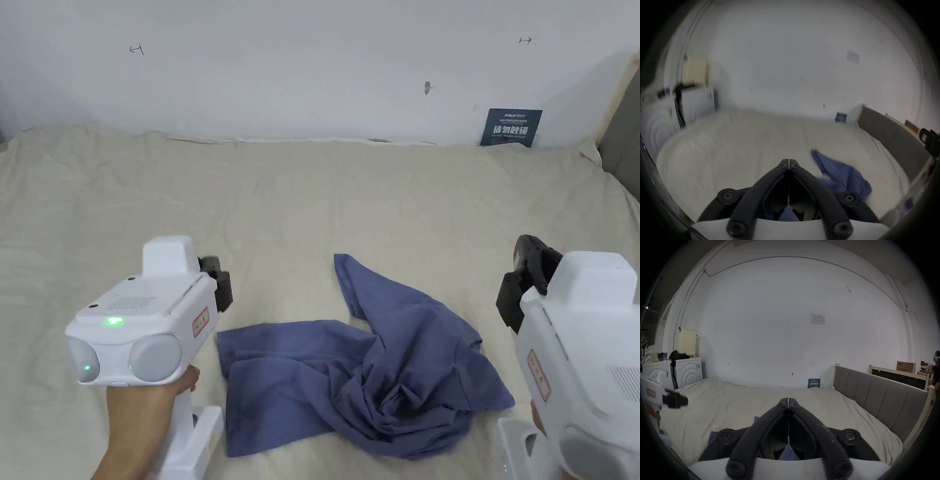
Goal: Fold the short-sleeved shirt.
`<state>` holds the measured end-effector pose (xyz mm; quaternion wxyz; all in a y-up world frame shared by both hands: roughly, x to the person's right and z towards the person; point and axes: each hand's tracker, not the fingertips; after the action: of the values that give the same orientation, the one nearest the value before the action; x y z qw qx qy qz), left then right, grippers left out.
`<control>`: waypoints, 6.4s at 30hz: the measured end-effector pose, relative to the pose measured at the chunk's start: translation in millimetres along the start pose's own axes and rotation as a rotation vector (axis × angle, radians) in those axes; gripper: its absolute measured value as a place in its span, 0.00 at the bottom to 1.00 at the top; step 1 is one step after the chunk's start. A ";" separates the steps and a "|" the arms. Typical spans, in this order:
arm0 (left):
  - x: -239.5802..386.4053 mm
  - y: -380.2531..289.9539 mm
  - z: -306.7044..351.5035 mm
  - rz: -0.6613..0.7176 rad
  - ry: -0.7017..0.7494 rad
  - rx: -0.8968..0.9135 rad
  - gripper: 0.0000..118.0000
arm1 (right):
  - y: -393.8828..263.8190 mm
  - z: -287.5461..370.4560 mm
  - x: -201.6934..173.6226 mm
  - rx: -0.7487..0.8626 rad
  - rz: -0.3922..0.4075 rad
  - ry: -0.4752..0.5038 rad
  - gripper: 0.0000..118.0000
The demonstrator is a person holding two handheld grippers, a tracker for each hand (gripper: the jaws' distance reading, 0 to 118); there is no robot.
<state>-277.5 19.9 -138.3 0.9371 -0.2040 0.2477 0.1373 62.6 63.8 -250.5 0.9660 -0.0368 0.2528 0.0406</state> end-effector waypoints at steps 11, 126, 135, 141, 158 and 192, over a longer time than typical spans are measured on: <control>-14.8 -131.9 -62.5 0.030 0.015 -0.522 0.00 | -20.9 -4.7 8.0 -0.072 -0.008 -0.013 0.02; -127.0 -121.6 -50.8 0.052 0.301 -0.360 0.05 | -182.1 -97.5 60.4 -0.797 -0.175 -0.022 0.07; -147.9 -174.3 -13.3 0.039 0.304 -0.566 0.04 | -212.8 -32.4 63.1 -0.900 -0.211 -0.014 0.07; -133.3 -163.5 -20.9 -0.034 0.308 -0.600 0.09 | -218.0 -34.8 64.7 -0.908 -0.244 -0.025 0.08; -17.6 27.0 40.8 -0.151 0.110 0.131 0.94 | 3.3 -20.3 42.0 -0.133 -0.008 -0.092 0.83; -35.2 54.3 -246.4 -0.147 0.003 -0.350 0.45 | -27.6 -98.0 43.7 -0.159 0.007 -0.159 0.01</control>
<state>-427.0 -48.8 -332.7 0.8945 -0.3815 0.2061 0.1093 55.7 30.0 -355.8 0.9768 -0.1089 0.1716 0.0668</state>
